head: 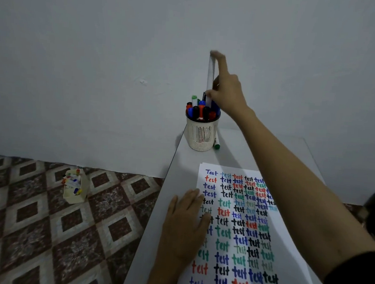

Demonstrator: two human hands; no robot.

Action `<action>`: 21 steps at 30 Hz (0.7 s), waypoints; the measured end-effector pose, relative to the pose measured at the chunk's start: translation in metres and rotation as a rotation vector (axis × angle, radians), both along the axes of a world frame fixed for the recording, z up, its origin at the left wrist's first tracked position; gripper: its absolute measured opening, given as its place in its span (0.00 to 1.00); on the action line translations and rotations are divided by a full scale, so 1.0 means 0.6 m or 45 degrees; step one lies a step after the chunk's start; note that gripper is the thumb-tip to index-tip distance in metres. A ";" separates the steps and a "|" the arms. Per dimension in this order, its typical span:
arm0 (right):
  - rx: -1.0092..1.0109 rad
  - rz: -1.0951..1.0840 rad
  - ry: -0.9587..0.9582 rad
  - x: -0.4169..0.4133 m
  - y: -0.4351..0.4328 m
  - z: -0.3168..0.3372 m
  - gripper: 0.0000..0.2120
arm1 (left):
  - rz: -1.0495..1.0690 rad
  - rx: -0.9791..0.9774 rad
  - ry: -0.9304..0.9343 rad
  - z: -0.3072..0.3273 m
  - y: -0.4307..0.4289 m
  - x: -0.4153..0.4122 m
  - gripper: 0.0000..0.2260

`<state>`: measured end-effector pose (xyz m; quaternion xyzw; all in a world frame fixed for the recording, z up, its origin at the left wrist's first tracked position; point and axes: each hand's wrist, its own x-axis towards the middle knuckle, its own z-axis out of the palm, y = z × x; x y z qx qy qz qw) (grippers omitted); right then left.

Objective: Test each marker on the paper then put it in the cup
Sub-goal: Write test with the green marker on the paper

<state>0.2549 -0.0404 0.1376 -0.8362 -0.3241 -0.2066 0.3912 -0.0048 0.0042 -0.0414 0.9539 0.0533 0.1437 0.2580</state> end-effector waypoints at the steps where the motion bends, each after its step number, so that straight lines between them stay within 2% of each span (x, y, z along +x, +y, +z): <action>1: -0.064 -0.005 -0.013 0.001 0.001 -0.012 0.36 | 0.000 -0.003 -0.001 0.000 0.000 0.000 0.33; 4: -0.083 0.007 -0.095 -0.003 0.008 -0.030 0.19 | -0.008 -0.002 -0.007 -0.001 0.001 0.001 0.32; 6: 0.023 0.026 -0.121 -0.001 0.009 -0.025 0.14 | -0.010 -0.006 -0.012 -0.002 0.002 0.001 0.32; 9: 0.218 0.023 -0.084 0.007 -0.013 -0.021 0.16 | -0.013 -0.011 -0.014 -0.004 0.002 0.000 0.32; 11: 0.420 -0.044 0.048 0.013 -0.041 -0.039 0.23 | -0.012 -0.025 -0.030 -0.004 0.001 0.000 0.31; 12: 0.431 -0.098 0.149 0.015 -0.056 -0.054 0.26 | -0.012 -0.037 -0.043 -0.004 0.001 0.000 0.31; 14: 0.164 -0.128 0.407 0.017 -0.078 -0.095 0.29 | -0.007 -0.055 -0.061 -0.003 0.000 0.000 0.31; 17: -0.519 0.056 0.700 0.016 -0.091 -0.160 0.36 | -0.012 -0.083 -0.074 -0.001 0.000 -0.001 0.32; 19: -0.757 0.039 0.681 0.011 -0.089 -0.190 0.39 | -0.019 -0.089 -0.083 0.000 0.000 -0.001 0.32; 21: -0.738 -0.061 0.555 0.004 -0.087 -0.209 0.35 | -0.023 -0.093 -0.088 -0.001 0.000 -0.001 0.32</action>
